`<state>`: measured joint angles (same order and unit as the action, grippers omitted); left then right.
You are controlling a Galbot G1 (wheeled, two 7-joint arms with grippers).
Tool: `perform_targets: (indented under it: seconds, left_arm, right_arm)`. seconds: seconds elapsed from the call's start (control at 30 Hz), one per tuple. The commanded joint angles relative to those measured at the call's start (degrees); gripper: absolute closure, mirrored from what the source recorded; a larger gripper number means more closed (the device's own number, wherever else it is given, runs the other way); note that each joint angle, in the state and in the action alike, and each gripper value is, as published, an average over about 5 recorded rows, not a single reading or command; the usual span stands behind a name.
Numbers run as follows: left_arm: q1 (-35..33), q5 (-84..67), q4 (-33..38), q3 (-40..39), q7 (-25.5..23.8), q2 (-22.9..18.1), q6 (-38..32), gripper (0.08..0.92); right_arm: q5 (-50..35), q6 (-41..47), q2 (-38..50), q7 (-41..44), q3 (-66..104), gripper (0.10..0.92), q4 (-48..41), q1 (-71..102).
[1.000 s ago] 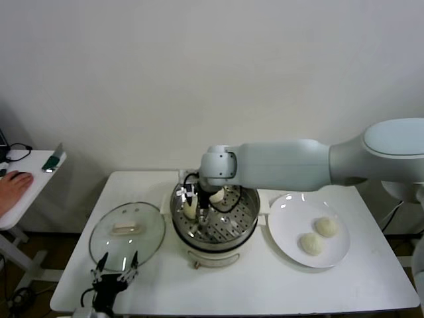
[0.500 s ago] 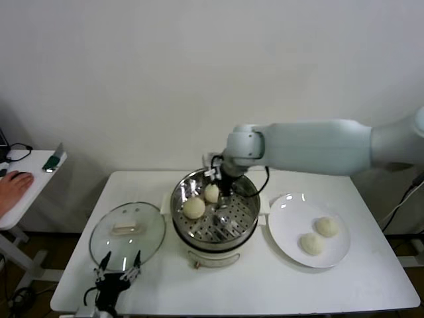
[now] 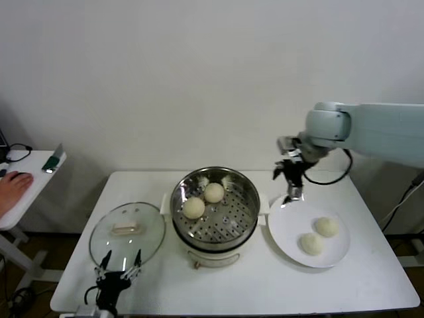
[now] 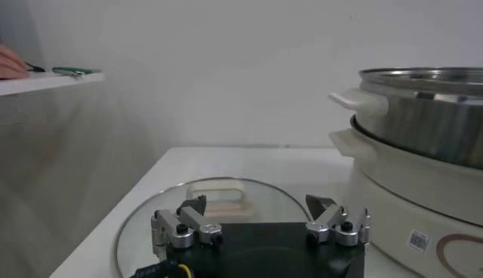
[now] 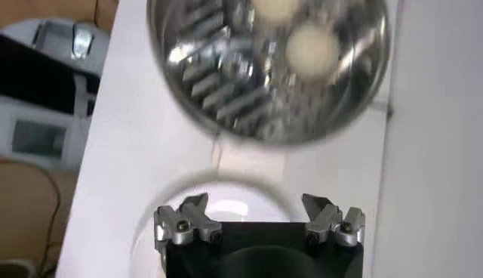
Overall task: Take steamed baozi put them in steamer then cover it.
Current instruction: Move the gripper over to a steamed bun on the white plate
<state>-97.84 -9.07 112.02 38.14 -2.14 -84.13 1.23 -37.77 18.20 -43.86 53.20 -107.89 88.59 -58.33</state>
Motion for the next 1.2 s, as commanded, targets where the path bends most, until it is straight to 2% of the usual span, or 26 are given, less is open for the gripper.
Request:
perform_targets:
  seconds: [0.03, 0.6, 1.2]
  left_arm:
    - [-0.03, -0.05, -0.08, 0.05, 0.01, -0.05, -0.06, 0.177]
    - [-1.05, 0.21, -0.30, 0.68, 0.10, -0.23, -0.25, 0.177]
    - [-0.86, 0.22, -1.06, 0.89, 0.18, -0.16, -0.46, 0.177]
  right_arm:
    - [12.72, -1.85, 11.42, 1.22, -0.99, 0.203, 0.47, 7.84]
    - [20.66, 1.32, 11.50, -2.32, 18.94, 0.203, -5.63, 34.31]
    - [22.97, 3.86, 8.31, -4.82, 24.57, 0.203, -9.78, 41.37]
